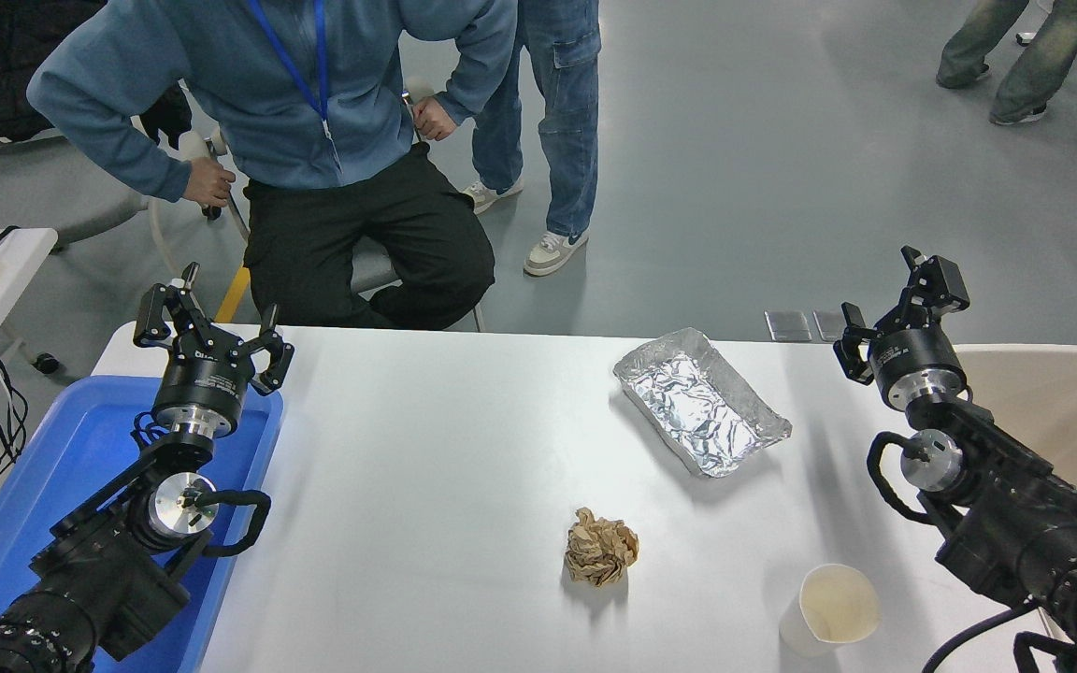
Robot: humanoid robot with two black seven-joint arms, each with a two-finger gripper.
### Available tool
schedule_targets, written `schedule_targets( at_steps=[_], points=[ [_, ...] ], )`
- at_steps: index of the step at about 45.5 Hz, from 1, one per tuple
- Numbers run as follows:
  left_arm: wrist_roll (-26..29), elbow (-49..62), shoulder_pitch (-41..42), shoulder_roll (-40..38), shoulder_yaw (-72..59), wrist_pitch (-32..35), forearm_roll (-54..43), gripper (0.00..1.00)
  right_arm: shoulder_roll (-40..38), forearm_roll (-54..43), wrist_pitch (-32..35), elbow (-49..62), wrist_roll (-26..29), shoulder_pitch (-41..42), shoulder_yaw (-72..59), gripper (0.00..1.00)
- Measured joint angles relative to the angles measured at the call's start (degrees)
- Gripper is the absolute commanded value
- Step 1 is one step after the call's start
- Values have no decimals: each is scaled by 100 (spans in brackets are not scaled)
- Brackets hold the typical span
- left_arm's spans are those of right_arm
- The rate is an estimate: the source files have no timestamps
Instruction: Dispose of the paper cup in the dustbin
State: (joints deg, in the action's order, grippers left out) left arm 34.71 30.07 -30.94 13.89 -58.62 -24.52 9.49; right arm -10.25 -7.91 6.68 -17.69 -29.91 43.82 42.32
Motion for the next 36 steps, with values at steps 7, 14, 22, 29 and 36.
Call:
schedule_targets(
  at_steps=[7,14,22,29,36],
  points=[
    [0,0,0,0,0,0,0,100,7,0,0,-3,0,0,-6,100],
    [0,0,0,0,0,0,0,100,15,0,0,-9,-4,0,-10,100],
    [0,0,0,0,0,0,0,100,18,0,0,-12,-4,0,-11,100],
    [0,0,0,0,0,0,0,100,19,0,0,-14,-4,2,-12,100],
    [0,0,0,0,0,0,0,100,21,0,0,-17,0,9,-9,100]
  ],
)
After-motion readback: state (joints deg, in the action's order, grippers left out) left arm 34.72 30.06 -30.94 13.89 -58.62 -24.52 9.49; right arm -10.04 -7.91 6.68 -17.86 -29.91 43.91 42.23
